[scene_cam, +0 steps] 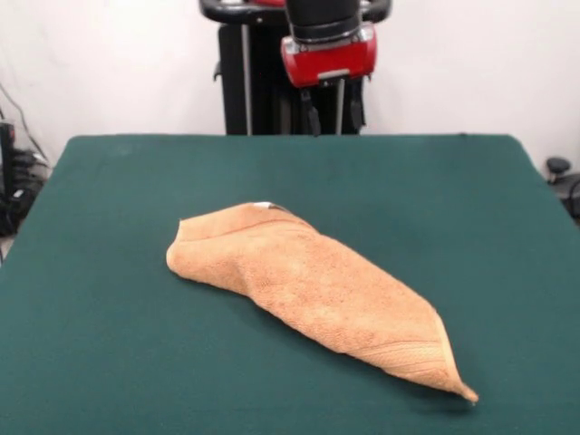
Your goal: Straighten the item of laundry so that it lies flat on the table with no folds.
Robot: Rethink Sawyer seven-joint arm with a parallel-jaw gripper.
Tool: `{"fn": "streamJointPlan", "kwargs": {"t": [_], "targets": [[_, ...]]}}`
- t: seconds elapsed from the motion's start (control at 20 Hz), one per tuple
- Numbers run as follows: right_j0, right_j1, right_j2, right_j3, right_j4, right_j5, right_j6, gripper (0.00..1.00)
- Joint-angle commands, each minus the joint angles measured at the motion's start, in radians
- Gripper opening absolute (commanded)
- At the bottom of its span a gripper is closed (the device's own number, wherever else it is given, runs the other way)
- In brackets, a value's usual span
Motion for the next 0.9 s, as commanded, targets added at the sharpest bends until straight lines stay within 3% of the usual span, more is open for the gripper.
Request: {"fn": "streamJointPlan", "kwargs": {"t": [0.05, 0.35, 0.65, 0.9], "targets": [[0.031, -0.006, 0.073, 0.129, 0.020, 0.081, 0.113, 1.00], [0.085, 0.031, 0.009, 0.089, 0.017, 0.076, 0.149, 1.00], [0.163, -0.040, -0.031, 0.026, 0.043, 0.115, 0.186, 1.00], [0.159, -0.138, -0.034, -0.030, 0.049, 0.112, 0.160, 1.00]]}}
